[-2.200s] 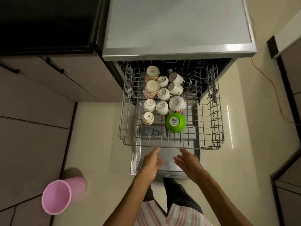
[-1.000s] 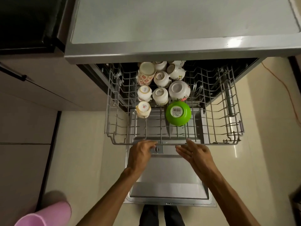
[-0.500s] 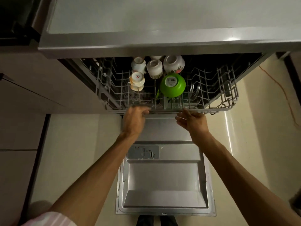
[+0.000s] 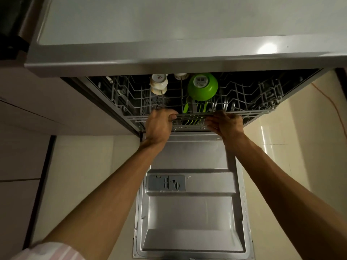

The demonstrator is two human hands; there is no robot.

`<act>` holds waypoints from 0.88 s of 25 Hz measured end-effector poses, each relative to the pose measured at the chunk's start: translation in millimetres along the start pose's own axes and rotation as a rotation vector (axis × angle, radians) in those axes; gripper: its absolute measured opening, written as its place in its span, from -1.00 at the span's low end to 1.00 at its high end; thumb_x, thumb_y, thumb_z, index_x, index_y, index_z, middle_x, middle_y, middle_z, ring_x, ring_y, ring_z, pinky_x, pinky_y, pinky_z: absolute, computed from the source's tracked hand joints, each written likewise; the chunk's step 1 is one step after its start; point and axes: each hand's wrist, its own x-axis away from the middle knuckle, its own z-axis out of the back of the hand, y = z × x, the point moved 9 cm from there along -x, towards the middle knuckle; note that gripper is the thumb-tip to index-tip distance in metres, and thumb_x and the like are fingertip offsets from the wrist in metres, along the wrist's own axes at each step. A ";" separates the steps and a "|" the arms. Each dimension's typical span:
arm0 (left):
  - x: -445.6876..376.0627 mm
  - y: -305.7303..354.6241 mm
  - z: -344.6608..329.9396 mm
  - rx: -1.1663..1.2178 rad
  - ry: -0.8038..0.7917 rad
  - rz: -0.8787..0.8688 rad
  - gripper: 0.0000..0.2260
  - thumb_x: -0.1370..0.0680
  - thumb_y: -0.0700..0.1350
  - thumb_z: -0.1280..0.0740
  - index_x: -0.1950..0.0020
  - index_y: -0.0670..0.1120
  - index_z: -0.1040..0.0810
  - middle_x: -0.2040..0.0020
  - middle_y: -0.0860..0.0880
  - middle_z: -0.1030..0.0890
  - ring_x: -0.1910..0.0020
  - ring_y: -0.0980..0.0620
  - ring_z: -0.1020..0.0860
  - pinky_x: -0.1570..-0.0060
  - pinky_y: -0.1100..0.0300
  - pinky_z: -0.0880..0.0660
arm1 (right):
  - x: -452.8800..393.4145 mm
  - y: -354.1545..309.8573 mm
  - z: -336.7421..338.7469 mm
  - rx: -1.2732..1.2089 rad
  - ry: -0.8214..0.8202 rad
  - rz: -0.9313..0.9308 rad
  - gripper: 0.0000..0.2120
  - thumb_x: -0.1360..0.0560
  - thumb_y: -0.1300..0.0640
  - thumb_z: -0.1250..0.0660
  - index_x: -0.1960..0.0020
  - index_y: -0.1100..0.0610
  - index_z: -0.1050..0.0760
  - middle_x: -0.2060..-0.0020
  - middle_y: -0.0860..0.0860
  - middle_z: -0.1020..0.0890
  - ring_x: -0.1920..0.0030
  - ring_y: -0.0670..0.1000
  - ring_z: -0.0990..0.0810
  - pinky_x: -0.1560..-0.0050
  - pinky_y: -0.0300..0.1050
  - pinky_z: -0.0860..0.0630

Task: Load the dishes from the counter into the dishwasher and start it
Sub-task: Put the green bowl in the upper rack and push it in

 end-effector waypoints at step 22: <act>-1.4 4.1 4.9 0.029 0.008 0.048 -0.78 -0.55 -0.31 -0.31 -0.08 -0.10 -0.69 0.04 -0.01 -0.71 0.00 0.08 -0.63 0.02 0.32 -0.44 | 1.5 -2.5 0.5 0.088 -0.042 0.035 -0.77 -0.65 0.15 -0.18 -0.11 0.27 -0.53 -0.16 0.25 -0.62 -0.17 0.19 -0.61 -0.17 0.10 -0.53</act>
